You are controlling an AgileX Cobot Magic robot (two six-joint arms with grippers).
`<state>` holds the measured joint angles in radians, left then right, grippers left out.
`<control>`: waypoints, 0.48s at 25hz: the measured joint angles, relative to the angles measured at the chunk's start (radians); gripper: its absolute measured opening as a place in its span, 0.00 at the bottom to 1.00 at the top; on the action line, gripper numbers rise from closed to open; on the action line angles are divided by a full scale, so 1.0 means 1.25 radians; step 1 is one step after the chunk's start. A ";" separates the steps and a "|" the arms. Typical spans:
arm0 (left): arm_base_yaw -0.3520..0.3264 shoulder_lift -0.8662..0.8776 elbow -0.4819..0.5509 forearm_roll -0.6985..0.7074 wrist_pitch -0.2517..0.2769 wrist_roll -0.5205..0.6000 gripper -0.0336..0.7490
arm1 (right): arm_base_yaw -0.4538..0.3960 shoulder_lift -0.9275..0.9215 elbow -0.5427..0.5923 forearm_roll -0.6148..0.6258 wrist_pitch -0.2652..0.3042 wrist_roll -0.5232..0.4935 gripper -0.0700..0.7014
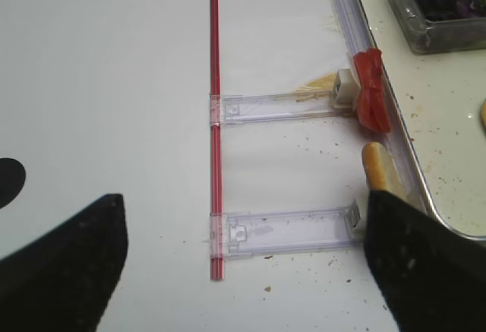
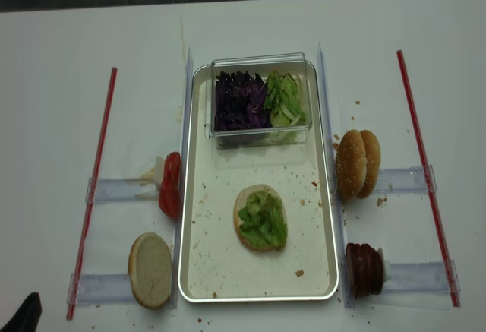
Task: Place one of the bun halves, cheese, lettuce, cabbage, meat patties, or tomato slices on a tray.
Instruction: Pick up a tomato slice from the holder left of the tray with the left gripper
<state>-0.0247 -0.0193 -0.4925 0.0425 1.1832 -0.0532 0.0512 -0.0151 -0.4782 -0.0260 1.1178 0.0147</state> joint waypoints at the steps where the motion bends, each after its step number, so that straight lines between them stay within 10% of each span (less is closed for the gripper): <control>1: 0.000 0.000 0.000 0.000 0.000 0.000 0.83 | 0.000 0.000 0.000 0.000 0.000 0.000 0.86; 12: 0.000 0.000 0.000 0.000 0.000 0.000 0.83 | 0.000 0.000 0.000 0.000 0.000 0.000 0.86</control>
<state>-0.0247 -0.0193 -0.4925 0.0425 1.1832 -0.0532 0.0512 -0.0151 -0.4782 -0.0260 1.1178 0.0147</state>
